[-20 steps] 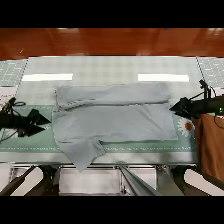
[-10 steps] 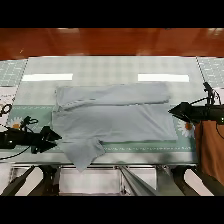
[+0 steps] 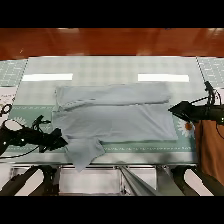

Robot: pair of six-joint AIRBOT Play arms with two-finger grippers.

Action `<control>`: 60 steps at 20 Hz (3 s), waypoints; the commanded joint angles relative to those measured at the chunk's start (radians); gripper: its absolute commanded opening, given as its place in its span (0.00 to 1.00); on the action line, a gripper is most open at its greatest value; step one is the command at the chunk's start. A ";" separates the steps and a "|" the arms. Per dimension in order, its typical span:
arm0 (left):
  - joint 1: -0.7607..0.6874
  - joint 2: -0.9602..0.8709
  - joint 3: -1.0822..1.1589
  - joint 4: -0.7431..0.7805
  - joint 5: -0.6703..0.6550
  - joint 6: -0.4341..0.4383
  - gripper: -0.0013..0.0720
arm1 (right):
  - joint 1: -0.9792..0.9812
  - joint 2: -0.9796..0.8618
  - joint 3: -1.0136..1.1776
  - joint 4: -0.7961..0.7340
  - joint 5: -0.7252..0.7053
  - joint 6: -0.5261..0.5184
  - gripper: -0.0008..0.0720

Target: Fold the shirts.

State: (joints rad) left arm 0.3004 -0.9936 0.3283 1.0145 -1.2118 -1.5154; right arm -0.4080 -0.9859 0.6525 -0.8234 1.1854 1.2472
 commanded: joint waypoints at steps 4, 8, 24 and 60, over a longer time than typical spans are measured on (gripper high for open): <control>-0.069 -0.002 0.012 -0.033 0.039 0.015 0.04 | -0.026 0.001 -0.003 -0.285 0.001 0.146 0.58; -0.069 -0.002 0.012 -0.033 0.033 0.015 0.04 | -0.157 0.000 -0.101 -0.418 0.103 0.220 0.58; -0.069 -0.002 0.019 -0.057 0.049 0.032 0.04 | -0.174 -0.176 -0.184 0.027 -0.055 -0.066 0.05; -0.159 -0.708 0.993 -0.146 0.199 0.094 0.68 | 0.089 -0.774 0.649 0.203 -0.142 0.014 0.57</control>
State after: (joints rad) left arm 0.1509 -1.6974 1.3060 0.8684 -0.9607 -1.4300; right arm -0.3145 -1.7527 1.2926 -0.6376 0.9966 1.2640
